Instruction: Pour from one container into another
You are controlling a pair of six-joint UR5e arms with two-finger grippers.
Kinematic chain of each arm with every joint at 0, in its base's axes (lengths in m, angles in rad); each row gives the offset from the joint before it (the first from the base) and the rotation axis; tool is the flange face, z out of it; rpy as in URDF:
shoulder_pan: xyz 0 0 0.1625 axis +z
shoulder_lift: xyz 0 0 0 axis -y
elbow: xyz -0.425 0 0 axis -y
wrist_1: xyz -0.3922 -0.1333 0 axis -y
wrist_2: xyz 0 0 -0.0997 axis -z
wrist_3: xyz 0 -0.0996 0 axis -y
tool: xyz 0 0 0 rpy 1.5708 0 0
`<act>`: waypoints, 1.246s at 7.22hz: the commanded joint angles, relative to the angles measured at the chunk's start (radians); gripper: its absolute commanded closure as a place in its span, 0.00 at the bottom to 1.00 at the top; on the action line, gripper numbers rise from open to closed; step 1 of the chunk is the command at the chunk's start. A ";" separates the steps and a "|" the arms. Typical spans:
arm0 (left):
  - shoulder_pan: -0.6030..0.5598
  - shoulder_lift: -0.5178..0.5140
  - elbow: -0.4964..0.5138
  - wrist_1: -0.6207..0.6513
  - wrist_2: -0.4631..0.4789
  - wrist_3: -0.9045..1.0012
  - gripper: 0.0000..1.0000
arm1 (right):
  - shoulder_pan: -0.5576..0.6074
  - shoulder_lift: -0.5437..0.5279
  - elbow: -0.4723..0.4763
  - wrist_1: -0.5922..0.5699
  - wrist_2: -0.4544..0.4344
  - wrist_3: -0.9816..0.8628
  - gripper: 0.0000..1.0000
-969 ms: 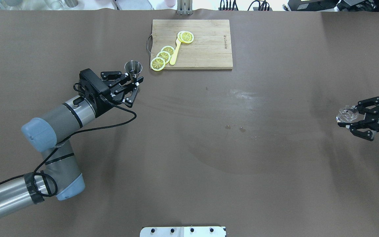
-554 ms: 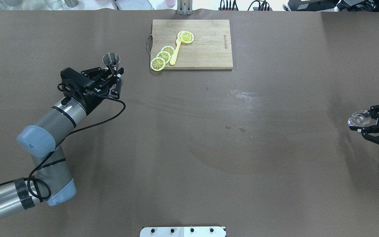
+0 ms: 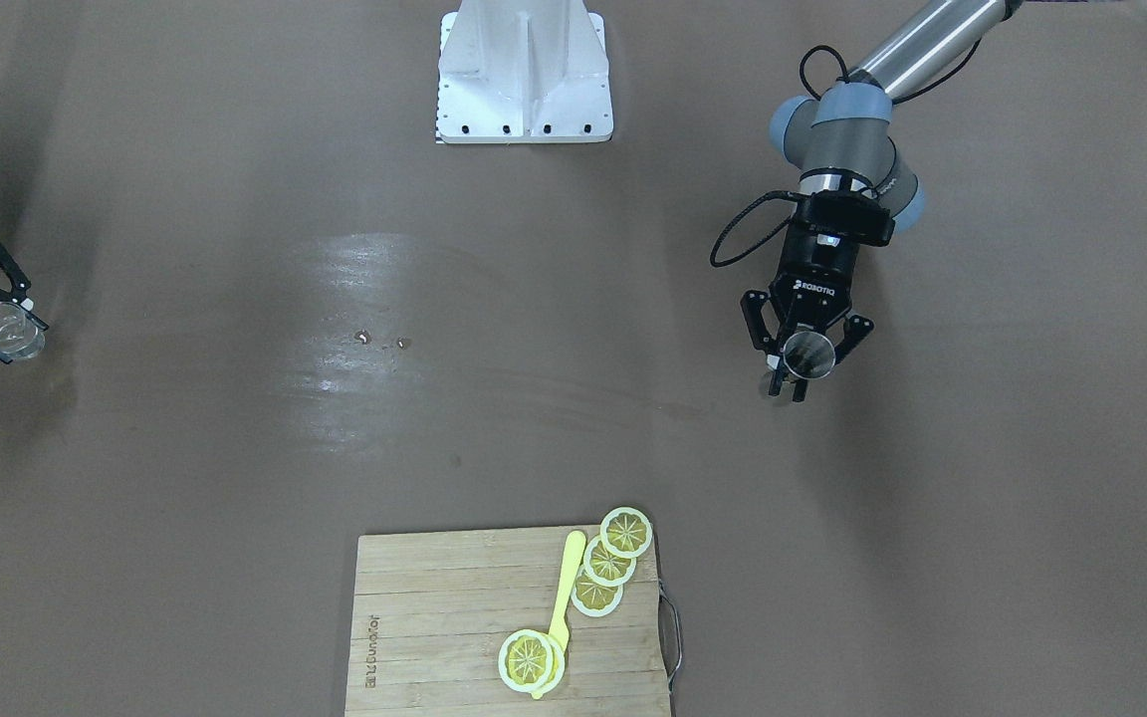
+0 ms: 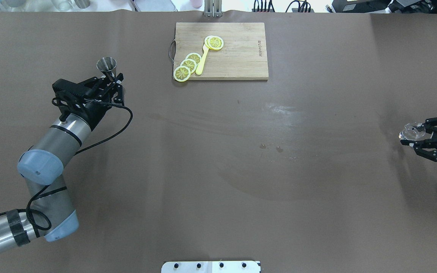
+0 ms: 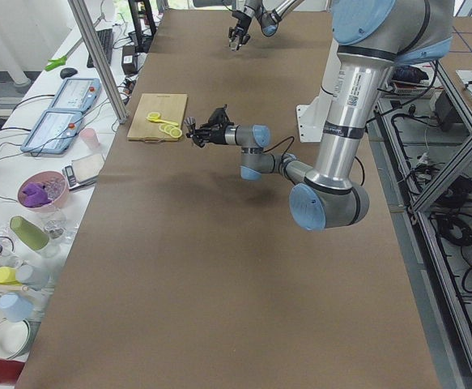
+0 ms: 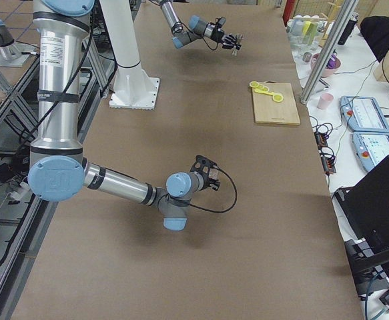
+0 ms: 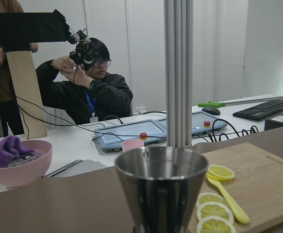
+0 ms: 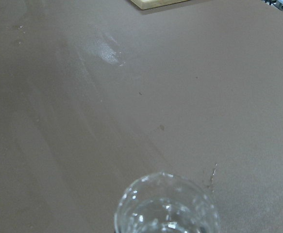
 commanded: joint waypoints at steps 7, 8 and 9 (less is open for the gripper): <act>0.017 0.076 -0.018 0.247 0.268 -0.302 1.00 | -0.116 0.124 -0.085 0.074 -0.077 0.050 1.00; 0.017 0.086 -0.018 0.268 0.321 -0.306 1.00 | -0.125 0.131 -0.091 0.079 -0.083 0.050 1.00; 0.015 0.099 -0.018 0.302 0.364 -0.334 1.00 | -0.129 0.131 -0.093 0.080 -0.083 0.050 1.00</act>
